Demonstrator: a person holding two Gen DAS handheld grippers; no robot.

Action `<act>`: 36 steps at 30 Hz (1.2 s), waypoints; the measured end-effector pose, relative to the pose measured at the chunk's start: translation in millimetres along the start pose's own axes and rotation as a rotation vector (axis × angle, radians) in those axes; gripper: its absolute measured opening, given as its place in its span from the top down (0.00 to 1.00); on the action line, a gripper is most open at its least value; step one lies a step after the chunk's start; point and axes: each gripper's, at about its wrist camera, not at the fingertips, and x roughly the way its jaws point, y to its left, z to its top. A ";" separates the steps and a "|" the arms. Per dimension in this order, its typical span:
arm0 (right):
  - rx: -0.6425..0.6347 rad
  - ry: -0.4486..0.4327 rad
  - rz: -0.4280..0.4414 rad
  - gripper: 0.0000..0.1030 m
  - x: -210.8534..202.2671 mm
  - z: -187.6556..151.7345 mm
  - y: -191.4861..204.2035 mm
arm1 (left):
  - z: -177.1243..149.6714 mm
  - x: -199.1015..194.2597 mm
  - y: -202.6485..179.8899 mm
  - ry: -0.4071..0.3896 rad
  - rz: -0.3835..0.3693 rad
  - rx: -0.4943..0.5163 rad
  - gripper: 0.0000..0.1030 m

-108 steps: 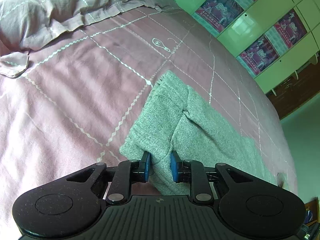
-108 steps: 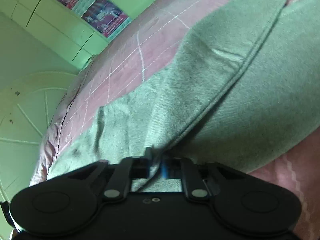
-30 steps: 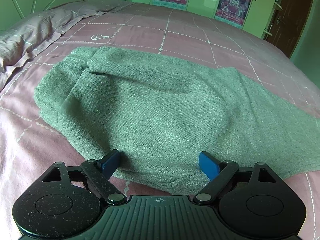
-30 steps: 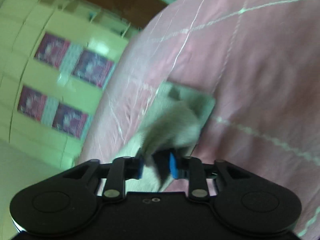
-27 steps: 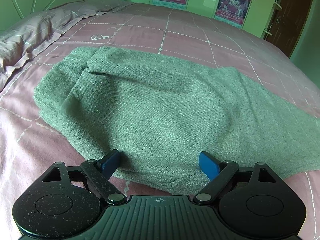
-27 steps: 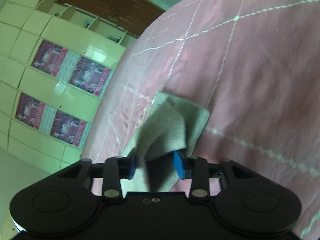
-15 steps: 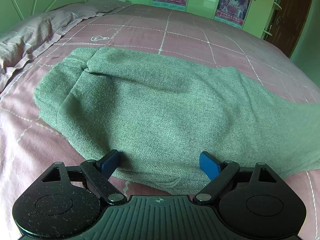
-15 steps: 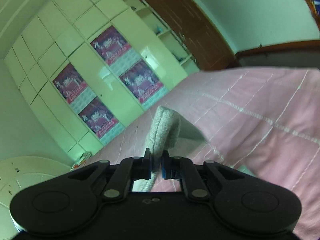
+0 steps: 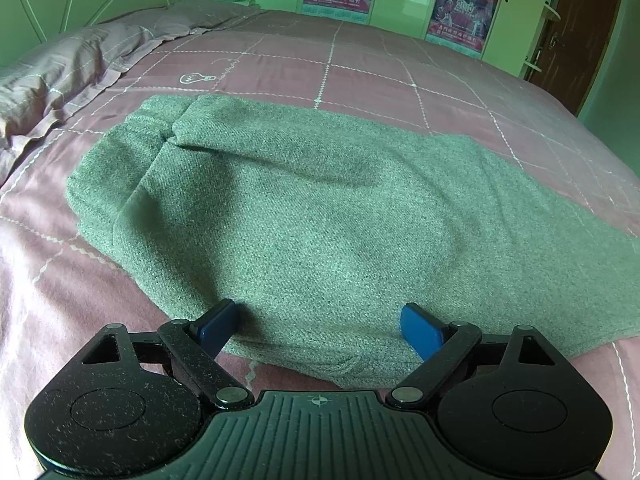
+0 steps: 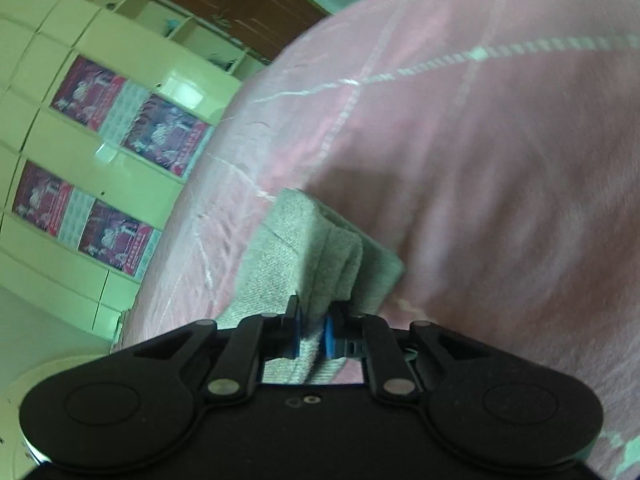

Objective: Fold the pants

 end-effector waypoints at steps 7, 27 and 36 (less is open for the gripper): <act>0.042 -0.066 -0.040 0.57 -40.0 0.8 -6.3 | -0.9 0.9 0.4 -0.003 -0.007 0.004 0.13; -0.400 -0.172 0.209 0.98 -39.3 39.2 142.0 | -1.3 3.7 -6.0 0.005 -0.003 0.029 0.06; -0.097 -0.008 -0.067 0.99 4.7 25.5 13.5 | -2.5 4.5 -6.7 0.003 -0.007 0.035 0.04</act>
